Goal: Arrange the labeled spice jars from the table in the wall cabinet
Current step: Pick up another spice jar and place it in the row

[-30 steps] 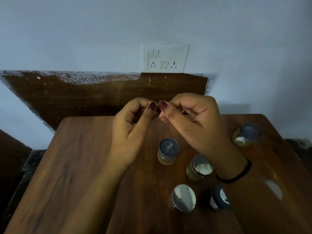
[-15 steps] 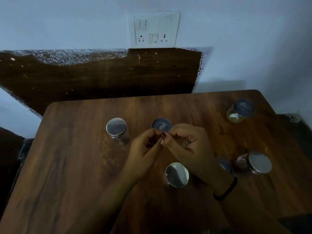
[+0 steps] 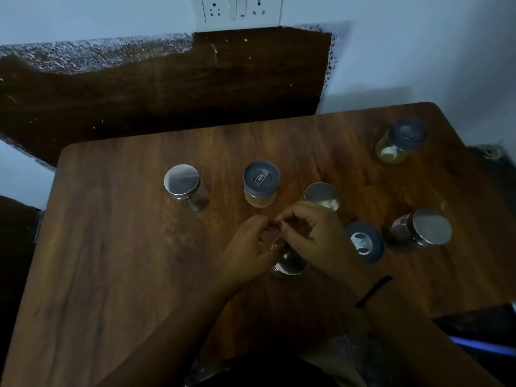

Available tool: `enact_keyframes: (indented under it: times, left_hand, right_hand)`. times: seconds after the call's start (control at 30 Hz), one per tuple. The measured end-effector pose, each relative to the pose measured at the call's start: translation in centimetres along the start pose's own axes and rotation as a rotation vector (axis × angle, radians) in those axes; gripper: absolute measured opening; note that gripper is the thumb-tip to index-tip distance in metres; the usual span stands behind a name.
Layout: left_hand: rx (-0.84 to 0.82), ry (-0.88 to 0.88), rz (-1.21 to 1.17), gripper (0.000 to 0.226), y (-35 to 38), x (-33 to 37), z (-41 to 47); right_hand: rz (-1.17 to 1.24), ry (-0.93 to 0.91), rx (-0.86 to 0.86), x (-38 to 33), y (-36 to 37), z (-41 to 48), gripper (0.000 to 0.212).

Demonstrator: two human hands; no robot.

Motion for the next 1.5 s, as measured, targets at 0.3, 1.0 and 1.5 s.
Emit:
enact_keyframes:
  times: [0.3,1.0,1.5]
  left_hand:
    - [-0.230,-0.325,0.327,0.066,1.5,-1.2,-0.6]
    - [-0.078,-0.182,-0.398,0.082,-2.9,-0.7,-1.9]
    - [0.332,-0.070,-0.565,0.073,-11.4,9.4,-4.5]
  right_hand:
    - [-0.437,0.258,-0.501,5.6,1.1,-3.2,0.085]
    - [0.099,0.246,-0.218,-2.9,-2.7,2.4,0.092]
    - [0.685,0.065,-0.277,-10.0,-3.3,4.2,0.053]
Point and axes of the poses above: each hand's wrist, its own z-axis towards the middle knuckle, its own y-axis out of the palm, x = y × z, the point moved 3 cm from there along z, towards the middle knuckle, and after that the axes turned 7 degrees about z, right-handed, at the moved point
